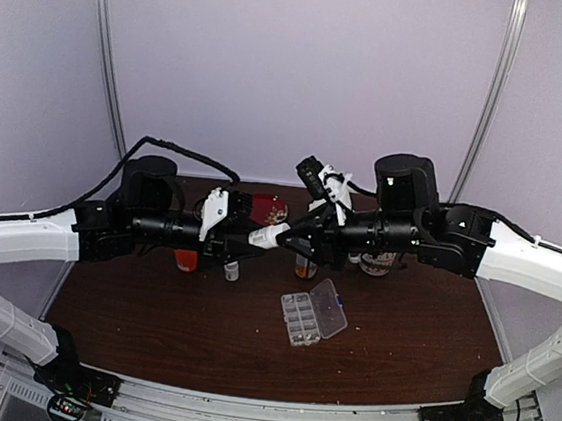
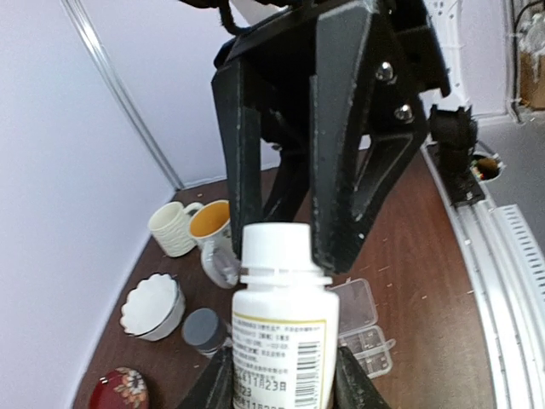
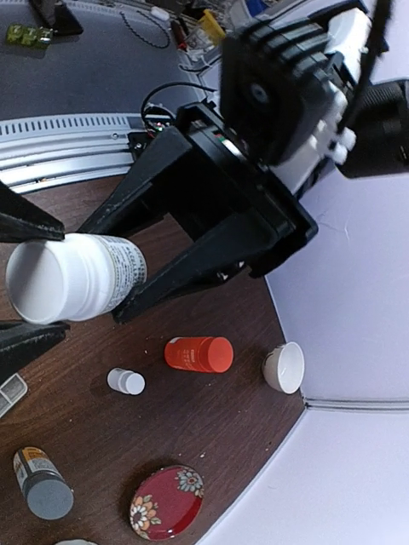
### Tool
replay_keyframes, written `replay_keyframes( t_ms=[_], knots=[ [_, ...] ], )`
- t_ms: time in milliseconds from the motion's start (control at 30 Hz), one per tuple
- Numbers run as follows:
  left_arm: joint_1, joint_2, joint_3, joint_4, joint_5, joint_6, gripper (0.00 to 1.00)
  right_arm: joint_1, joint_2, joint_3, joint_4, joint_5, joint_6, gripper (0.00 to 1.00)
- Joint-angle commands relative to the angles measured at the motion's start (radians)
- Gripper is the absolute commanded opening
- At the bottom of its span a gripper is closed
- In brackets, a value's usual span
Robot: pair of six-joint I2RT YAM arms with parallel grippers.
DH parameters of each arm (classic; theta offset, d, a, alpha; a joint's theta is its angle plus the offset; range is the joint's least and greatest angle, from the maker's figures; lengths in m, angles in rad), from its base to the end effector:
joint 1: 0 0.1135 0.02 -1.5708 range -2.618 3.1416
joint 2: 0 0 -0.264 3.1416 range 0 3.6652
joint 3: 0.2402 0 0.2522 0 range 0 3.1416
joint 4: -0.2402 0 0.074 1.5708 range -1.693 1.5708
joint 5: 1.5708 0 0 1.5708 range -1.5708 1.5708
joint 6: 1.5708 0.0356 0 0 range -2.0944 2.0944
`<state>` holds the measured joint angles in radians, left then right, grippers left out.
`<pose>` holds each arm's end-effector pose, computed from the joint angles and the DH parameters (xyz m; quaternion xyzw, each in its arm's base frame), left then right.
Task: Sort the pills into containers
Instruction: Screw the lid of the pill bottle onto the pill bottle.
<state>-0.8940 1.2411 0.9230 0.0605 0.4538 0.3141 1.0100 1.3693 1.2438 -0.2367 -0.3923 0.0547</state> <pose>0.1685 -0.2347 0.3167 0.5514 0.5572 -0.3408 0.5190 0.1574 0.2762 0.3631 -0.4694 0.6659 0.4210 0.3988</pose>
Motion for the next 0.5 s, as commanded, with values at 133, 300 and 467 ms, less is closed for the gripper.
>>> replay_keyframes(
  t_ms=[133,300,467],
  knots=[
    [-0.111,-0.006,0.053,0.061,-0.525,0.327,0.00,0.002,0.029,0.040,0.003,0.182,0.475,0.19],
    [-0.157,0.021,0.056,0.140,-0.670,0.476,0.00,-0.016,0.024,0.020,0.085,0.128,0.713,0.19],
    [-0.217,0.080,0.021,0.311,-0.844,0.702,0.00,-0.048,0.019,-0.010,0.198,0.071,0.960,0.19]
  ],
)
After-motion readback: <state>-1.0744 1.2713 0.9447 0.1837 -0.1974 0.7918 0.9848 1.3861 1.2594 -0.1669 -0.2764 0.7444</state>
